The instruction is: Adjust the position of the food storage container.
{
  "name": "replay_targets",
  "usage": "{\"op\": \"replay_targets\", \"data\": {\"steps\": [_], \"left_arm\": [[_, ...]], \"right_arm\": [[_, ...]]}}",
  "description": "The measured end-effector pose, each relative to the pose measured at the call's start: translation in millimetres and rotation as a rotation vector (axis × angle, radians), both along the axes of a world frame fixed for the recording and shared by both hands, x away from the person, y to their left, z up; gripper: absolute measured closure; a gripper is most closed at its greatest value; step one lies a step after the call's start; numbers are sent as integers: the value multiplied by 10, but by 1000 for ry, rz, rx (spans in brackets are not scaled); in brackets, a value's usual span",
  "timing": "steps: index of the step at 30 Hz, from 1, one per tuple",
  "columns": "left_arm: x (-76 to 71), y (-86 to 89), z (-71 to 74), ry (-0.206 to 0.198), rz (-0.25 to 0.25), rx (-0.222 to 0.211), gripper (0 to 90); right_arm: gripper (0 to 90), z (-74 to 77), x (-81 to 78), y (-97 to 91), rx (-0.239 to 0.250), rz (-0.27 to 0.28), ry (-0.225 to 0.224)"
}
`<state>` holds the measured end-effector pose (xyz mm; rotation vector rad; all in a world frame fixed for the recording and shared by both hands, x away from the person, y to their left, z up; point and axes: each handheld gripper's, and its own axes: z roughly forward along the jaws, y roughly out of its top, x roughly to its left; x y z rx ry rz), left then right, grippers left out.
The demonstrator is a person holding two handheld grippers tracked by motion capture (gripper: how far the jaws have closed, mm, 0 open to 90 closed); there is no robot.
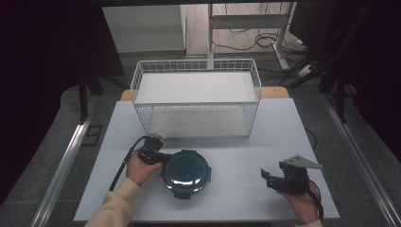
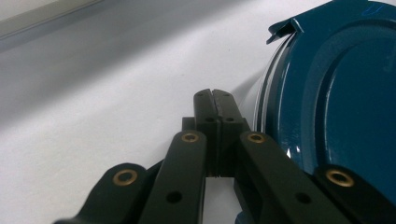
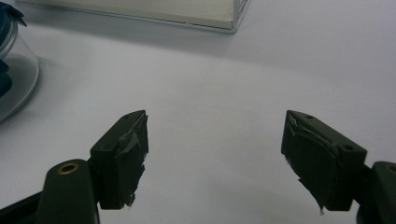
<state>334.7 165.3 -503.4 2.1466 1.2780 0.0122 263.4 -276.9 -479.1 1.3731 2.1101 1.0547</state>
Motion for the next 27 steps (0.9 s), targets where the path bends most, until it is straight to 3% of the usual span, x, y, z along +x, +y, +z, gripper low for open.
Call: {"op": "replay_targets", "data": {"steps": [13,27], "left_arm": [[-86,-179,-2,-5,-27,17,900],[-156,-320,-38,5,-53,-15,900]], "right_arm": [[233,-3,1,1,-3,0,0],[234,3,-4,6,-1,1,-1]]}}
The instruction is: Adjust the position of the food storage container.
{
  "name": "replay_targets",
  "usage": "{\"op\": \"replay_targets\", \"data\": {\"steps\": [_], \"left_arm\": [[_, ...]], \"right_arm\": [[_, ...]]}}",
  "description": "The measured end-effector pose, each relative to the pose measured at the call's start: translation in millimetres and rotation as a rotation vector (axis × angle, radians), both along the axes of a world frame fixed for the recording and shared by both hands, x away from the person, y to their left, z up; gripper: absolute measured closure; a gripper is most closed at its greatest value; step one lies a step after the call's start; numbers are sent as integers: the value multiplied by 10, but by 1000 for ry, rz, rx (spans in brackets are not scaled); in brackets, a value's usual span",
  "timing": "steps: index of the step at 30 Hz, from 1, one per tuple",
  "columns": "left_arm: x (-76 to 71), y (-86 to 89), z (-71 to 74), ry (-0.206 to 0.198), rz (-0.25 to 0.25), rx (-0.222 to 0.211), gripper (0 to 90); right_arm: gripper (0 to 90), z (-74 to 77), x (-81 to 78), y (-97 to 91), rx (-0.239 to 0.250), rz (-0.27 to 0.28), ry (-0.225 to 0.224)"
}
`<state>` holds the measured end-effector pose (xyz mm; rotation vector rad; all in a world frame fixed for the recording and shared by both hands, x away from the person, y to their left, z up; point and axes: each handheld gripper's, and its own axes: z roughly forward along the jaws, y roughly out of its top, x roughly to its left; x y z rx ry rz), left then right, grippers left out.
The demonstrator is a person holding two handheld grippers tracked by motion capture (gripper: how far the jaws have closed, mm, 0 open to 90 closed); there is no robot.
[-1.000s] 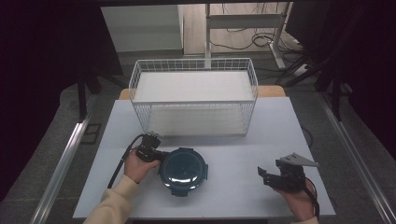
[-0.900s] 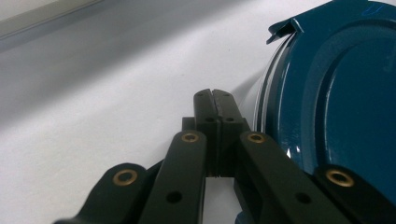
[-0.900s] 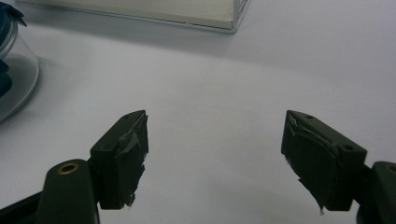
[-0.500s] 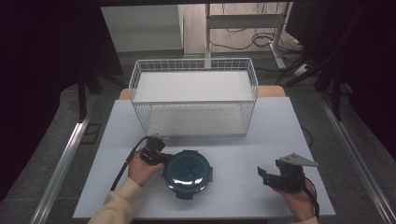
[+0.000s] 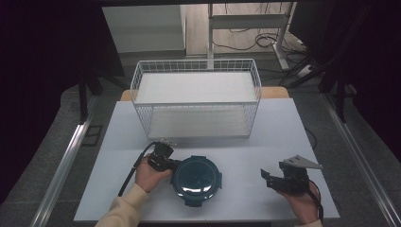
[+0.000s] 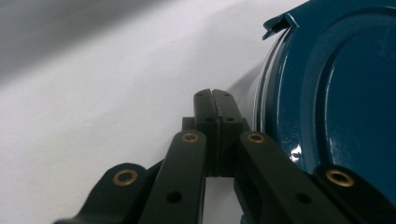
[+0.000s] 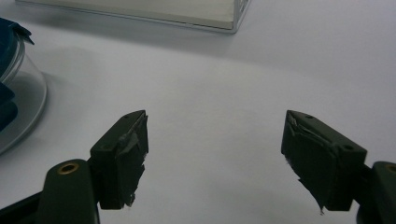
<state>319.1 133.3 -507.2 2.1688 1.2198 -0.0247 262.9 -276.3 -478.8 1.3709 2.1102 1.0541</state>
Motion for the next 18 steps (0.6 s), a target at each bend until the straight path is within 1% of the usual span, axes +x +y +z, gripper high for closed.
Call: {"op": "replay_targets", "data": {"steps": [3,4,6,7,8,11,13,14,15,16,17,18], "left_arm": [[0,-3,-3,-6,-5,-4,900],[-5,1,-1,-20,-8,-2,900],[-16,26,23,-60,-6,-14,900],[-24,42,45,-88,18,-27,900],[-24,66,65,-103,23,-21,900],[-54,179,151,-147,58,-30,898],[-107,240,215,-163,63,-39,844],[-142,268,248,-171,60,-37,812],[-173,286,270,-176,64,-39,769],[-213,313,298,-167,63,-48,704],[-250,336,316,-155,60,-63,616],[-299,360,332,-156,67,-65,535]], "right_arm": [[234,3,-1,-7,1,-4,0],[233,2,0,-9,1,-4,0],[233,4,0,-9,4,-4,0],[233,6,-1,-9,3,-3,-2],[233,13,-6,-7,8,2,-5],[233,33,-17,11,9,13,-15],[233,39,-22,27,9,25,-20],[233,39,-22,35,9,32,-20],[233,39,-20,43,12,34,-16],[233,37,-17,45,10,38,-17],[233,37,-13,49,10,41,-16],[233,37,-11,53,11,44,-16]]}}
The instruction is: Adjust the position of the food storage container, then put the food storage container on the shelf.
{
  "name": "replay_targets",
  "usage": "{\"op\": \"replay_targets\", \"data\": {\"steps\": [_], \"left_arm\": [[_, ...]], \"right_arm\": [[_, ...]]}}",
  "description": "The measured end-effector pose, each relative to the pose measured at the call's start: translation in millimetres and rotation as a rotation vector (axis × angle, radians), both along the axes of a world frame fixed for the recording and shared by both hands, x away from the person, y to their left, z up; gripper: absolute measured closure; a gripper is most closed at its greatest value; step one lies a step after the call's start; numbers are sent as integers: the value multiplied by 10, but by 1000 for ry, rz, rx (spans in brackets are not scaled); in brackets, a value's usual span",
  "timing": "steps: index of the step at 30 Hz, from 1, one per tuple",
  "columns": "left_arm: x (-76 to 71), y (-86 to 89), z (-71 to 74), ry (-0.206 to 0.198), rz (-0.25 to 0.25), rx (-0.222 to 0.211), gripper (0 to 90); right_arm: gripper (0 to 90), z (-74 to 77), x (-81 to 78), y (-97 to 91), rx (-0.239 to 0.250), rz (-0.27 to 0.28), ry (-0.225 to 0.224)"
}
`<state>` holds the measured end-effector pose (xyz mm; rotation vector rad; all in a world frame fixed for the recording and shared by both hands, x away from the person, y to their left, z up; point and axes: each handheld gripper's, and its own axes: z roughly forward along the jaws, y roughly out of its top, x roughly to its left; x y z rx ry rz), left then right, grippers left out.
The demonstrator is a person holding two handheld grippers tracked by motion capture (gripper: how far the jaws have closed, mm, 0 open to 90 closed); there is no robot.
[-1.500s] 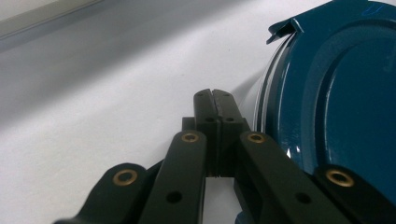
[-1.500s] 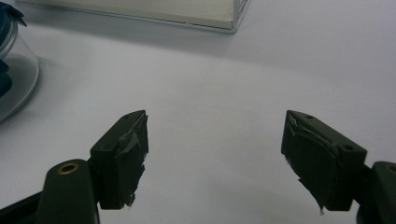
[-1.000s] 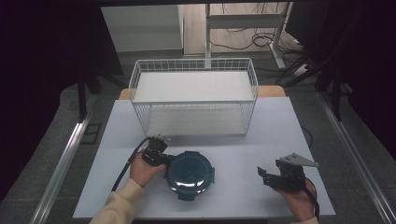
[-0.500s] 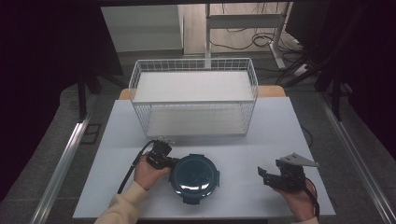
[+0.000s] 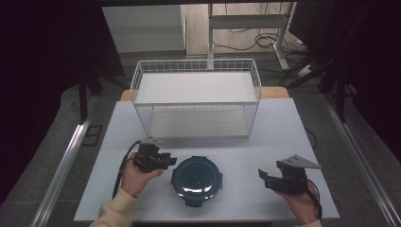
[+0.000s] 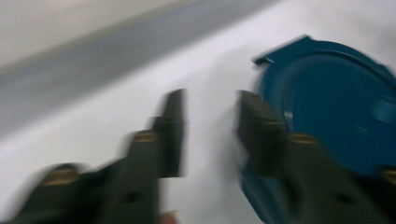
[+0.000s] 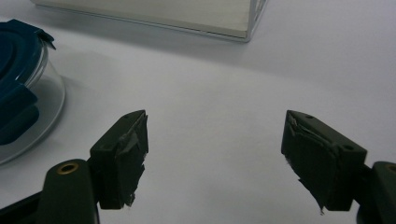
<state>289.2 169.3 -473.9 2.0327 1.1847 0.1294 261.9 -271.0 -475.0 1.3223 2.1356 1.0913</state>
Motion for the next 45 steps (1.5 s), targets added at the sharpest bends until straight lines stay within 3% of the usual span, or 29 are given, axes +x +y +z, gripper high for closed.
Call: {"op": "replay_targets", "data": {"steps": [3,7,18,26,29,31,34,37,45], "left_arm": [[-82,45,14,3,12,12,371],[-181,132,9,13,23,2,307],[-341,314,77,-17,85,-38,244],[-372,301,104,-24,88,-54,217],[-380,293,120,-17,83,-78,204],[-384,278,125,-15,81,-84,196],[-377,258,120,-9,78,-90,186],[-374,241,113,3,70,-113,174],[-331,167,71,28,64,-156,160]], "right_arm": [[230,5,3,19,9,8,3],[230,8,-5,46,7,26,12],[219,-31,-8,71,-12,72,33],[189,20,-35,119,11,90,30],[188,65,-22,151,52,92,48],[187,103,-5,203,88,98,63],[183,138,17,333,106,121,84],[163,139,40,497,135,147,131],[139,150,129,763,164,166,187]]}}
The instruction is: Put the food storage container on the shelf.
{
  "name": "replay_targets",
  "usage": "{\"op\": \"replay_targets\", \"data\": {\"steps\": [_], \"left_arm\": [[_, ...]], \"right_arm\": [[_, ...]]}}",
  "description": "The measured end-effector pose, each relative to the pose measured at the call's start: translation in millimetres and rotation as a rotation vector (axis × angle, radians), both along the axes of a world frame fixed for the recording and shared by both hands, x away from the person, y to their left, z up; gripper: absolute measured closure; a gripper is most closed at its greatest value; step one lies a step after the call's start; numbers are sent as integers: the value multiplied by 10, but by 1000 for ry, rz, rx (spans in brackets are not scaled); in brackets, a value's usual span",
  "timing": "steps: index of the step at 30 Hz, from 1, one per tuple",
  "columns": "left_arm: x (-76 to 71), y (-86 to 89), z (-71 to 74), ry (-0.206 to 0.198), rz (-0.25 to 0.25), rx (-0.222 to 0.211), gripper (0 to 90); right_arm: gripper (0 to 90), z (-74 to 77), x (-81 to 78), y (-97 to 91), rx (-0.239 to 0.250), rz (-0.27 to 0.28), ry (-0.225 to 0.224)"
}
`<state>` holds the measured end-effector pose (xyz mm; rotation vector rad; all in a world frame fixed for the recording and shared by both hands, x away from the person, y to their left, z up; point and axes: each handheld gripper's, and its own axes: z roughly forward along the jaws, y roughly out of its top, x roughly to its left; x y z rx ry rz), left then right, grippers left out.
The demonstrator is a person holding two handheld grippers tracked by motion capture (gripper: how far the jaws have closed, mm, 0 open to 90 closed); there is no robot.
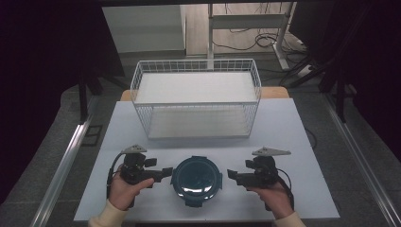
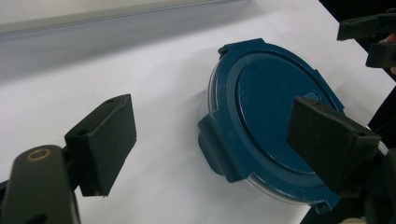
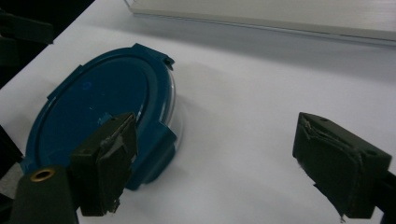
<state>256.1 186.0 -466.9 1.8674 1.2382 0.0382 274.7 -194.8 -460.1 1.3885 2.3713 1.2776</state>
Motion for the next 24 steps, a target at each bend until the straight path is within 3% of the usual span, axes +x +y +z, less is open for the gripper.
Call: {"op": "replay_targets", "data": {"steps": [9,17,24], "left_arm": [[30,-157,-141,75,-49,-51,149],[59,-220,-282,143,-70,-102,148],[103,-241,-394,193,-80,-153,155]], "right_arm": [[112,-124,4,222,87,36,97],[89,-285,-5,365,130,30,195],[66,-385,-27,491,136,8,254]]}}
